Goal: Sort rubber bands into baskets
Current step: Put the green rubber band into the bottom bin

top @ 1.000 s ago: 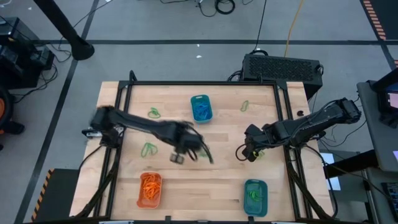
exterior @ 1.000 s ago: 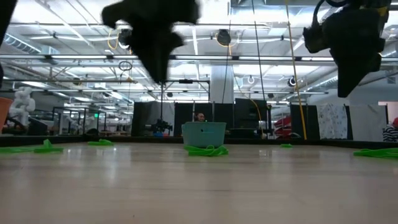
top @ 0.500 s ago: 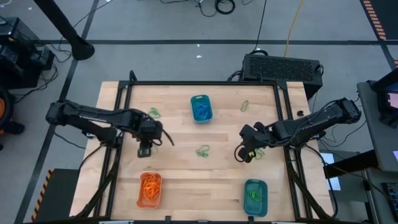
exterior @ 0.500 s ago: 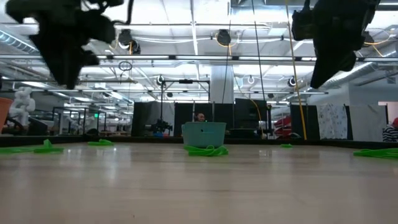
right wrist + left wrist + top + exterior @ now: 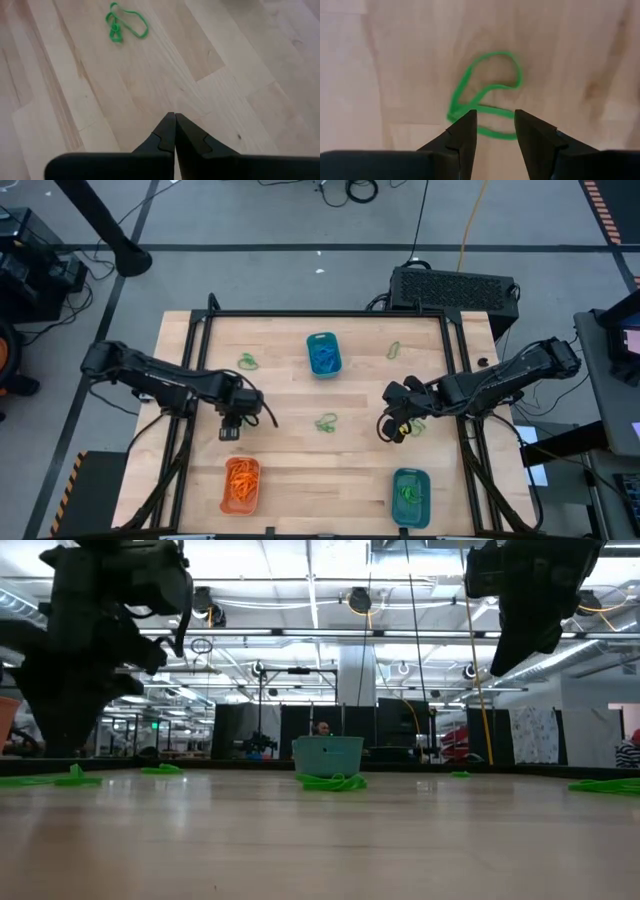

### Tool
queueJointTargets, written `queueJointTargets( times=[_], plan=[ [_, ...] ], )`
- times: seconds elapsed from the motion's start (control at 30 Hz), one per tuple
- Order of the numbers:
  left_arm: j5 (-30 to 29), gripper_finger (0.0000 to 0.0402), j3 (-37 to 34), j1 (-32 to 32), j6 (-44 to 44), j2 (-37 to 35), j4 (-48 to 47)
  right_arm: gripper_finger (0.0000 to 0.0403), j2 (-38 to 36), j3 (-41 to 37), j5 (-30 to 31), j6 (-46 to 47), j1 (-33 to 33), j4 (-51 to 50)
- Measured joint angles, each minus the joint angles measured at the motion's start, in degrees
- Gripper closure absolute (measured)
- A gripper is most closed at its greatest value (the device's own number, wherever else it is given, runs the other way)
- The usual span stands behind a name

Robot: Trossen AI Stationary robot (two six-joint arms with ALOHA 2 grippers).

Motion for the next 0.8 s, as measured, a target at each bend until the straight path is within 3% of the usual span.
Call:
queueJointTargets(
  times=[0.47, 0.8],
  plan=[
    [-6.40, 0.0263, 0.00, 0.00, -2.55, 9.14, 0.08, 0.0403, 0.00, 0.00, -0.03, -0.44, 0.00, 1.96],
    [-6.52, 0.0266, 0.02, 0.00, -2.60, 9.82, 1.95, 0.0403, 0.00, 0.00, -0.05, -1.11, 0.00, 1.96]
  ],
)
